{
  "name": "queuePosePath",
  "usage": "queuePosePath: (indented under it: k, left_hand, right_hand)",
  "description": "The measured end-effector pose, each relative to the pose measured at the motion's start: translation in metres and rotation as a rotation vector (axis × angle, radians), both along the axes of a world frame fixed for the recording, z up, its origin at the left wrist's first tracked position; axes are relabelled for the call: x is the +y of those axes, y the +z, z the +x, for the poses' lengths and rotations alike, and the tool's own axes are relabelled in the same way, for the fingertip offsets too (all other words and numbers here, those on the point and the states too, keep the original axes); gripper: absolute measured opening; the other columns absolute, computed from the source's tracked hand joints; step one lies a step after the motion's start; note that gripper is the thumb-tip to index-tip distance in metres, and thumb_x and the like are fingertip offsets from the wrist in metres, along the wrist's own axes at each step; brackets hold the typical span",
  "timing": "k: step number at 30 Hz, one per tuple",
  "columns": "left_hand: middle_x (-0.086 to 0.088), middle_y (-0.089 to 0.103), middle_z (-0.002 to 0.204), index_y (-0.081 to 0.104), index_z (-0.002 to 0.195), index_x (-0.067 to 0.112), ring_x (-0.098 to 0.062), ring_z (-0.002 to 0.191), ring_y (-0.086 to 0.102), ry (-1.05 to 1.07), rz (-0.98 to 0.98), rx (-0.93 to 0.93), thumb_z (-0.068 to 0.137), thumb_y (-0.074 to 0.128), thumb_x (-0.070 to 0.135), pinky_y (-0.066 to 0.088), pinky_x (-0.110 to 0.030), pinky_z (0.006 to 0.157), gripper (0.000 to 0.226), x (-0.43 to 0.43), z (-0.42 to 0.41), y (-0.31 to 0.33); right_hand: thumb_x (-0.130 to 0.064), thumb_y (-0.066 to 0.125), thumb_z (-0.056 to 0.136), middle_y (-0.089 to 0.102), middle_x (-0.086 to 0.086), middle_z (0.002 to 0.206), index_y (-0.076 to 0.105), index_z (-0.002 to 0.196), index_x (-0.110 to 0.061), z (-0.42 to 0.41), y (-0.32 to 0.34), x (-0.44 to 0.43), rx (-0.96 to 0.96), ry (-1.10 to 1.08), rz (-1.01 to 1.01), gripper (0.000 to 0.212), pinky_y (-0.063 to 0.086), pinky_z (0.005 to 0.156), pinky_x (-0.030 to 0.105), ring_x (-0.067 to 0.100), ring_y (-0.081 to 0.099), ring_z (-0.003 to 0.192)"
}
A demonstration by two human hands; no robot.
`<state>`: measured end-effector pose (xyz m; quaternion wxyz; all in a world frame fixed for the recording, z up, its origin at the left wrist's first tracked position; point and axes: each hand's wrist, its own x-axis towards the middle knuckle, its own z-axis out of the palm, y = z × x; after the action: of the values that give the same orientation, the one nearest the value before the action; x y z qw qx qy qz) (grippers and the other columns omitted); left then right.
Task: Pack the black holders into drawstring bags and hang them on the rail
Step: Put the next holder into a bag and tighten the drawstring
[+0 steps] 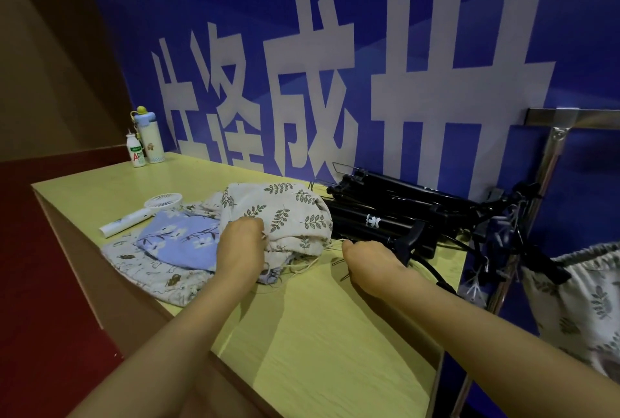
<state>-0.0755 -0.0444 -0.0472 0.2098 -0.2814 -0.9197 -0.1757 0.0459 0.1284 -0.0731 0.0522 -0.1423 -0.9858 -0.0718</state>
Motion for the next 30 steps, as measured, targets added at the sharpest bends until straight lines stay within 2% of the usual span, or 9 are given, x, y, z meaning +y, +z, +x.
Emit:
queuePosePath:
  k: [4, 7, 10, 13, 17, 20, 23, 27, 30]
  left_hand:
    - [-0.018, 0.061, 0.078, 0.059, 0.083, 0.0, -0.034, 0.076, 0.055, 0.011, 0.196, -0.026, 0.091, 0.057, 0.016, 0.033, -0.033, 0.058, 0.018, -0.007, 0.001, 0.014]
    - [-0.01, 0.053, 0.073, 0.058, 0.088, 0.001, -0.03, 0.07, 0.048, -0.005, 0.369, -0.087, 0.093, 0.055, 0.021, 0.031, -0.032, 0.058, 0.02, -0.009, 0.001, 0.025]
    - [-0.009, 0.051, 0.076, 0.057, 0.086, 0.008, -0.026, 0.071, 0.048, -0.092, 0.588, -0.291, 0.092, 0.057, 0.023, 0.036, -0.031, 0.063, 0.017, -0.006, -0.004, 0.038]
    - [-0.014, 0.046, 0.067, 0.05, 0.068, 0.011, -0.023, 0.063, 0.041, -0.181, 0.823, -0.549, 0.088, 0.059, 0.019, 0.035, -0.033, 0.061, 0.024, -0.005, 0.0, 0.055]
    - [-0.009, 0.04, 0.061, 0.05, 0.072, 0.008, -0.021, 0.058, 0.035, -0.248, 0.939, -0.581, 0.09, 0.058, 0.016, 0.032, -0.029, 0.053, 0.022, -0.006, 0.015, 0.08]
    - [-0.003, 0.047, 0.064, 0.054, 0.078, 0.008, -0.015, 0.058, 0.042, -0.281, 0.94, -0.462, 0.091, 0.056, 0.017, 0.036, -0.028, 0.055, 0.015, -0.007, 0.023, 0.102]
    - [-0.001, 0.051, 0.071, 0.052, 0.09, 0.009, -0.013, 0.062, 0.046, -0.3, 0.91, -0.311, 0.095, 0.048, 0.02, 0.038, -0.03, 0.059, 0.012, -0.008, 0.028, 0.12]
    - [-0.001, 0.047, 0.067, 0.047, 0.092, 0.01, -0.015, 0.059, 0.041, -0.283, 0.803, -0.099, 0.099, 0.041, 0.02, 0.033, -0.029, 0.054, 0.013, -0.019, 0.027, 0.126]
    - [-0.004, 0.048, 0.065, 0.045, 0.1, 0.013, -0.02, 0.052, 0.04, -0.339, 0.583, 0.007, 0.097, 0.039, 0.008, 0.031, -0.03, 0.051, 0.008, -0.033, 0.019, 0.115]
  right_hand:
    - [-0.001, 0.043, 0.089, 0.058, 0.015, 0.1, 0.051, 0.107, -0.004, 0.003, 0.004, 0.0, 0.055, 0.002, -0.045, 0.019, 0.043, 0.065, 0.039, 0.033, 0.056, 0.087]
    - [-0.008, 0.05, 0.087, 0.059, 0.014, 0.102, 0.057, 0.103, -0.005, 0.002, 0.016, -0.002, 0.126, -0.027, -0.171, 0.018, 0.045, 0.07, 0.037, 0.033, 0.058, 0.091]
    - [-0.009, 0.058, 0.082, 0.064, 0.011, 0.088, 0.063, 0.095, -0.002, 0.0, 0.035, -0.011, 0.271, -0.059, -0.444, 0.016, 0.042, 0.06, 0.031, 0.028, 0.06, 0.081]
    - [-0.006, 0.056, 0.084, 0.067, 0.012, 0.082, 0.065, 0.085, 0.001, -0.004, 0.052, -0.023, 0.446, -0.032, -0.738, 0.011, 0.049, 0.065, 0.034, 0.018, 0.06, 0.07]
    - [-0.003, 0.059, 0.088, 0.066, 0.009, 0.078, 0.064, 0.081, -0.011, -0.005, 0.084, -0.051, 0.715, 0.163, -1.238, 0.012, 0.053, 0.058, 0.02, 0.007, 0.064, 0.062]
    - [-0.016, 0.06, 0.09, 0.07, 0.002, 0.09, 0.066, 0.092, -0.015, -0.014, 0.101, -0.07, 0.911, 0.255, -1.001, 0.006, 0.058, 0.07, 0.025, 0.011, 0.068, 0.081]
    - [-0.02, 0.057, 0.092, 0.068, 0.002, 0.085, 0.063, 0.093, -0.014, -0.028, 0.112, -0.077, 0.934, 0.27, -0.681, 0.008, 0.054, 0.074, 0.038, 0.017, 0.063, 0.08]
    - [-0.024, 0.052, 0.095, 0.068, 0.005, 0.084, 0.059, 0.091, -0.016, -0.036, 0.116, -0.066, 0.935, 0.097, -0.577, 0.012, 0.053, 0.071, 0.043, 0.024, 0.062, 0.079]
    - [-0.026, 0.049, 0.097, 0.07, 0.005, 0.087, 0.06, 0.096, -0.016, -0.032, 0.116, -0.049, 0.912, 0.015, -0.518, 0.015, 0.054, 0.072, 0.042, 0.025, 0.063, 0.079]
